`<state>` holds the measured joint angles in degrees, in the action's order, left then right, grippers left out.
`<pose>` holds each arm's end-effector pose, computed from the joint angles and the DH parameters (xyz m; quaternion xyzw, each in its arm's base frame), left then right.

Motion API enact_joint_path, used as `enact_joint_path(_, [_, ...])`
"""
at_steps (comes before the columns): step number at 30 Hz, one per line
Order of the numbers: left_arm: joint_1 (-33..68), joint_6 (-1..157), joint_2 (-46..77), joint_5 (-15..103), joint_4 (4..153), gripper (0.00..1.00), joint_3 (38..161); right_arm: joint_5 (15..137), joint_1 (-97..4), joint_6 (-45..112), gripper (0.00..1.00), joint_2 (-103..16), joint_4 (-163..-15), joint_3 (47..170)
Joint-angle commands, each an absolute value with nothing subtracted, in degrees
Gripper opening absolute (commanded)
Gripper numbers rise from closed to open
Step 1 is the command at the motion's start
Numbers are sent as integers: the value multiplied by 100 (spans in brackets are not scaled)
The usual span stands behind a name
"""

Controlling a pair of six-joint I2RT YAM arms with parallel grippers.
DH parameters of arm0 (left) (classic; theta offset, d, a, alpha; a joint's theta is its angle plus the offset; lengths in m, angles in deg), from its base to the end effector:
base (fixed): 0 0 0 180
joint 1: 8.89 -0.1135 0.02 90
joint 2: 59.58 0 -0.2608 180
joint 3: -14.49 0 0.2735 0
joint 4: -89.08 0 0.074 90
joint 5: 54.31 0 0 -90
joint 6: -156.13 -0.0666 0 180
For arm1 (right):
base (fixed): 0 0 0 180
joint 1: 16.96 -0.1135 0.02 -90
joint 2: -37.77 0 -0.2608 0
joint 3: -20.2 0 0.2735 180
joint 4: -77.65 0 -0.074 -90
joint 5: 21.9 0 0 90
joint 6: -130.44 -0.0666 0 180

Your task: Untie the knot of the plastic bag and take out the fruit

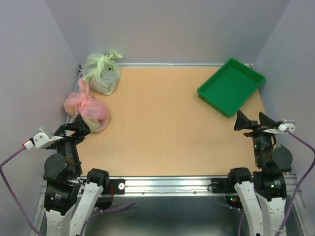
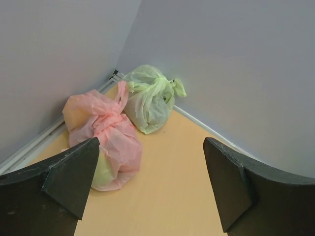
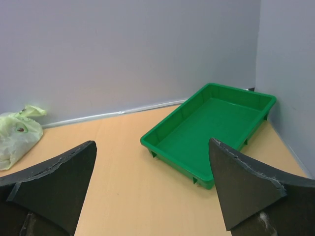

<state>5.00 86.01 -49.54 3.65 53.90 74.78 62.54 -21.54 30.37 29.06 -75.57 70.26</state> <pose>0.0707 0.0189 0.4032 -0.2493 0.5724 -0.0610 0.7788 0.1035 0.0018 0.3690 0.0676 0.6085 0.0713 0.7875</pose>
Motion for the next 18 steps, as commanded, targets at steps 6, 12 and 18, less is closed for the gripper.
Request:
enact_joint_path(6, [517,8731,-4491,465,5768,99,7419,5967,-2232,2989,100,2801,-7702,6838])
enact_joint_path(12, [517,8977,-3218,694,5540,99,7717,5843,-2259,2901,100,2757,-7711,6715])
enact_joint_path(18, [491,9004,-995,871,5206,99,8402,5729,-2355,2910,100,2871,-7711,6636])
